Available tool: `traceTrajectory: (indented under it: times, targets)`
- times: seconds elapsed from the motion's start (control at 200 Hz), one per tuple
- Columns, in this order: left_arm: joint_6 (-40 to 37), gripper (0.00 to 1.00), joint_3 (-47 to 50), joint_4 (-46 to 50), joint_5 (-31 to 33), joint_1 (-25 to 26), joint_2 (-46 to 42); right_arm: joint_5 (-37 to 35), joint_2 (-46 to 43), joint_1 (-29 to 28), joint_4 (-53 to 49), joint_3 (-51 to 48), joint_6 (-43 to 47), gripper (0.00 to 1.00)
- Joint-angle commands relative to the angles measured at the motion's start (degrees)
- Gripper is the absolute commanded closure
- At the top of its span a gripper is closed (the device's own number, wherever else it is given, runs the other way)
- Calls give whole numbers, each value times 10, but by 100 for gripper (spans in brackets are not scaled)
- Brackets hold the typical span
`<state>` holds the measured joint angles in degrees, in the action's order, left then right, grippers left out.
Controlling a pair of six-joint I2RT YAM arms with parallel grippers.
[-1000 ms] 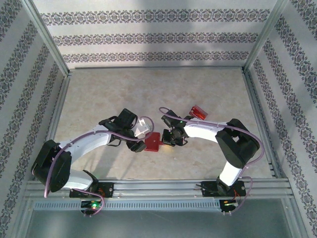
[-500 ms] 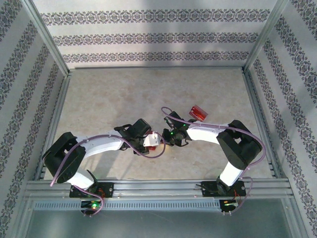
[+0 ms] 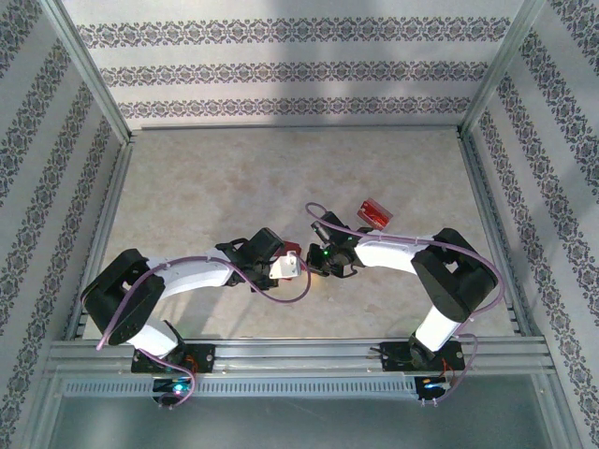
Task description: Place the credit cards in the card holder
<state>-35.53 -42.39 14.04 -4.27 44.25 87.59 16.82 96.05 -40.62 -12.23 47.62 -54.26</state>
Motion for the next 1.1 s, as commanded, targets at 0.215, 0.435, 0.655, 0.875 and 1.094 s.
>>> traceTrajectory:
  times: [0.215,0.435,0.655,0.875,1.094]
  targets:
    - [29,100,1,2,-5,-5,-21,-24,-16,4,-73,-1,7,100]
    - [34,100,-5,16,-28,-17,-34,-20,-12,6,-85,23,11,100]
    - [-98,50,-3,31,-26,-17,-53,-13,7,9,-82,25,13,100]
    - [-225,44,-19,26,-51,-17,-17,-13,12,9,-78,22,12,100]
    - [-255,45,-32,9,-68,-17,12,-14,10,7,-74,17,9,100]
